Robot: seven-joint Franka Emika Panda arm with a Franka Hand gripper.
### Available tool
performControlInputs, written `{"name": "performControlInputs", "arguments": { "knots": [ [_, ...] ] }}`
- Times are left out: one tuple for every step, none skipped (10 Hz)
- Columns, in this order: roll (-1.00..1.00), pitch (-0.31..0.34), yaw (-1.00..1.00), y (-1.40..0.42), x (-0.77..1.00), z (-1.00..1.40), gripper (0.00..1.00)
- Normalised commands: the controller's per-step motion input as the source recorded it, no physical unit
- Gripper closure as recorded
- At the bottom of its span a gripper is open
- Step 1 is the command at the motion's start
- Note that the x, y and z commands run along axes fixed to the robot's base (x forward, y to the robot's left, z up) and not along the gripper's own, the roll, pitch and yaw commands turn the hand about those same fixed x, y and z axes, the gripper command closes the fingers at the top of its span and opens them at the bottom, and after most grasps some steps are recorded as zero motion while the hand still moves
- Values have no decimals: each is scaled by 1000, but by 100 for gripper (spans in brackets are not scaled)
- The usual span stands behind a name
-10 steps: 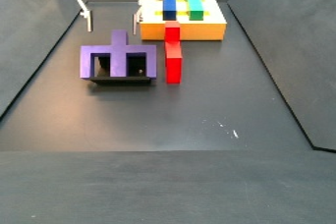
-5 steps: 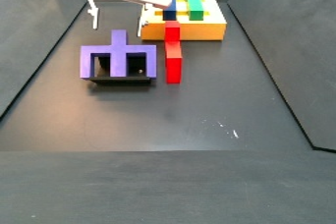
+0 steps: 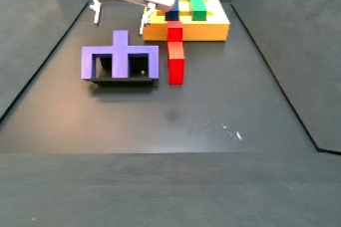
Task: Pick up the purple object. Move up. Place the purple object on the fixture. Regrasp the purple object. Move to above the board. Insert the purple object.
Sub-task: Regrasp the purple object.
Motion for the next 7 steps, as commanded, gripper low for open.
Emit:
{"name": "performControlInputs", "arguments": {
  "knots": [
    [137, 709, -37, 0, 369, -91, 0],
    [209, 711, -14, -40, 271, -131, 0],
    [209, 591, 0, -131, 197, -149, 0],
    [351, 314, 203, -371, 94, -86, 0],
    [549, 214, 183, -414, 51, 0, 0],
    [306, 277, 0, -71, 249, -297, 0],
    [251, 269, 0, 0, 231, -380, 0]
  ]
}}
